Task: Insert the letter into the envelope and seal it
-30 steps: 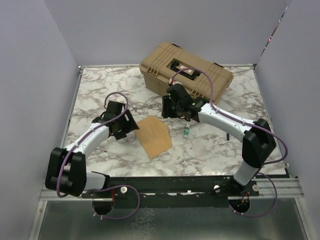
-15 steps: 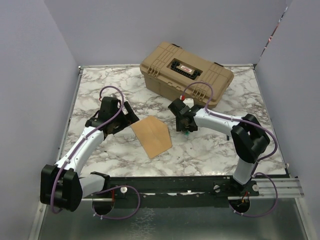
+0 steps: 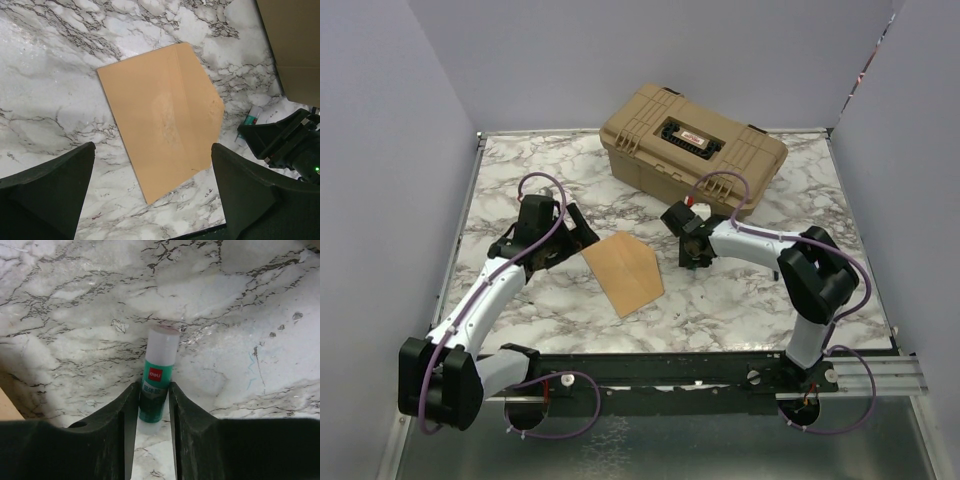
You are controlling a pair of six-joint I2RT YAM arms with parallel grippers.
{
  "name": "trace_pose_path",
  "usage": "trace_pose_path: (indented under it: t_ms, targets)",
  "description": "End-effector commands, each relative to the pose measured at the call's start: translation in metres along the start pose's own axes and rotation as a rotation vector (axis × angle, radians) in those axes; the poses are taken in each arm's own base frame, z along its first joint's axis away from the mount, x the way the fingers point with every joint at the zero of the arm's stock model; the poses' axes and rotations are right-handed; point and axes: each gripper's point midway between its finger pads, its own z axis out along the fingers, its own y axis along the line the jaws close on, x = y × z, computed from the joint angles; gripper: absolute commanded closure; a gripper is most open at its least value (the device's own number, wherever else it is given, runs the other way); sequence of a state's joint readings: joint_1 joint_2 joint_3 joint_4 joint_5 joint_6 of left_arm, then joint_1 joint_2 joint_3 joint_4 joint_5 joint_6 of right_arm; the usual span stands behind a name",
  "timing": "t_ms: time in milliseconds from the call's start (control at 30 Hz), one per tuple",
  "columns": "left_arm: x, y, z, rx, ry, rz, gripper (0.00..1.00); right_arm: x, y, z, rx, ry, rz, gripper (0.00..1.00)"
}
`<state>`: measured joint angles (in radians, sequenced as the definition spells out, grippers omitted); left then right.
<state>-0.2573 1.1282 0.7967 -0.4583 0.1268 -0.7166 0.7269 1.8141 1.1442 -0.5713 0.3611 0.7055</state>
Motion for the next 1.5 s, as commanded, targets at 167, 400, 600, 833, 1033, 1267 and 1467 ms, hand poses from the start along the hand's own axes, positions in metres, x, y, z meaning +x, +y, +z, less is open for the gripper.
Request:
trace_pose_path:
  t_ms: [167,400,600,833,1033,1267,1467]
  targets:
    - [-0.001,-0.026,-0.011,0.131,-0.002,0.008,0.01,-0.011,0.025,-0.024,-0.192,-0.043,0.016,0.80]
    - [-0.012,-0.062,-0.026,0.302,-0.027,0.005,0.01,-0.051,0.054,-0.092,-0.456,-0.190,0.043,0.84]
    - [-0.035,-0.109,-0.049,0.518,-0.096,-0.067,0.01,-0.085,0.103,-0.184,-0.893,-0.374,-0.021,0.84]
    - [-0.068,-0.164,-0.109,0.879,-0.260,-0.122,0.09,-0.100,0.135,-0.289,-1.357,-0.539,-0.110,0.84]
    - [-0.068,-0.186,-0.146,1.021,-0.300,0.007,0.21,-0.097,0.148,-0.324,-1.539,-0.504,-0.151,0.84]
    - [-0.058,-0.200,-0.170,1.108,-0.299,0.137,0.25,-0.094,0.156,-0.333,-1.614,-0.441,-0.164,0.84]
    - [-0.048,-0.198,-0.154,1.094,-0.239,0.133,0.40,-0.089,0.164,-0.329,-1.645,-0.369,-0.183,0.85]
